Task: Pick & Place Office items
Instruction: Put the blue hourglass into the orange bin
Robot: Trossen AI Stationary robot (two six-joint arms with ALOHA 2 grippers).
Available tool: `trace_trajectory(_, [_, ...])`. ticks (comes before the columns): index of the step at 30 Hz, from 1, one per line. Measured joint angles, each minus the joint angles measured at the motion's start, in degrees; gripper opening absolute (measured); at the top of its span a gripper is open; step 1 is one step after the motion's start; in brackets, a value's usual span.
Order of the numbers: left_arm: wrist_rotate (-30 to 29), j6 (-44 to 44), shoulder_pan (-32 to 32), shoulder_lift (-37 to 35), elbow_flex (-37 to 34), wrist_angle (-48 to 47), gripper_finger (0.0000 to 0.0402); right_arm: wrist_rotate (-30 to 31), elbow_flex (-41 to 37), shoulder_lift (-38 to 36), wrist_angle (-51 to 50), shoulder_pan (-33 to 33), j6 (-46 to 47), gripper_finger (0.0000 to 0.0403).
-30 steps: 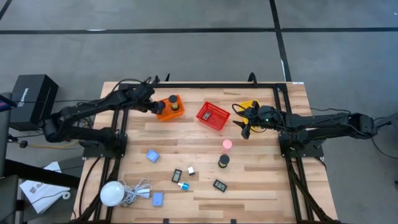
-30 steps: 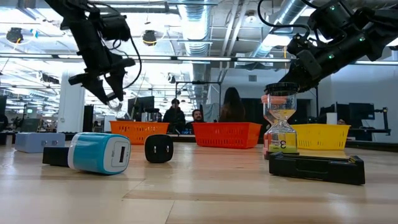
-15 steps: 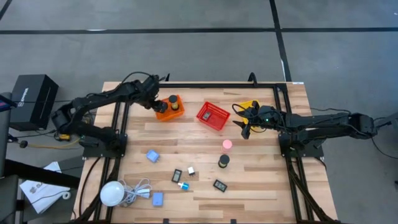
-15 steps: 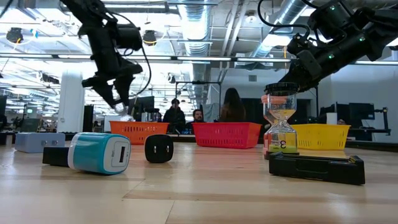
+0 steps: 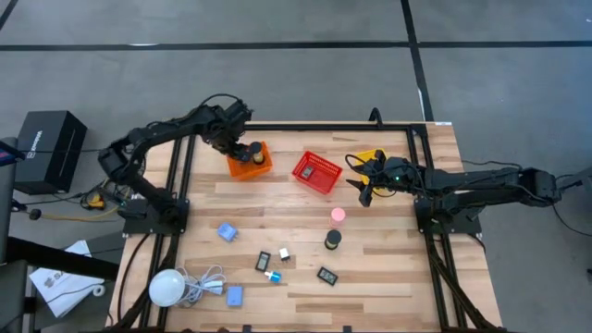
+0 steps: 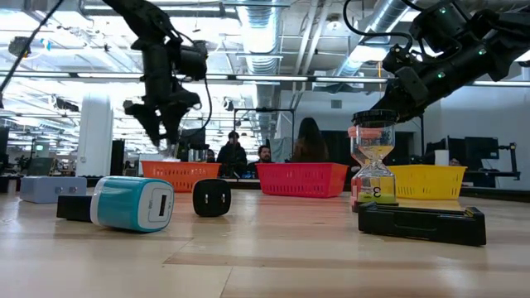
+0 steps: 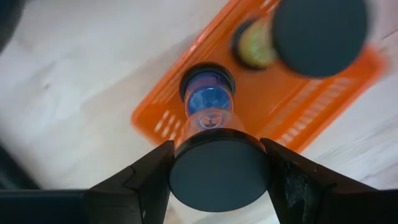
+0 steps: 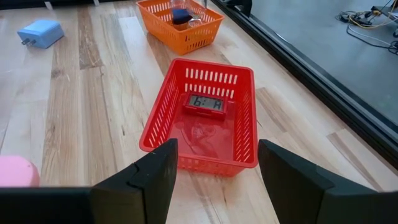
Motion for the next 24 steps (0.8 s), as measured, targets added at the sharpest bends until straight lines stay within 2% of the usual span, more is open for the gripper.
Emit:
trace_trajectory(4, [0.01,0.04,1.04,1.81,0.37,-3.82,0.0214,0.0,0.0,0.0,-0.02,0.0,-0.01,0.0214])
trace_trajectory(11, [-0.49,1.33,0.89,2.13,0.37,-3.4,0.0216,0.0,0.0,0.0,-0.04,0.0,-0.01,0.0214])
trace_trajectory(24, [-2.05,4.55,0.87,2.13,0.37,-2.44,0.0248,0.0,0.02,-0.01,-0.69,0.0,0.29,0.0214])
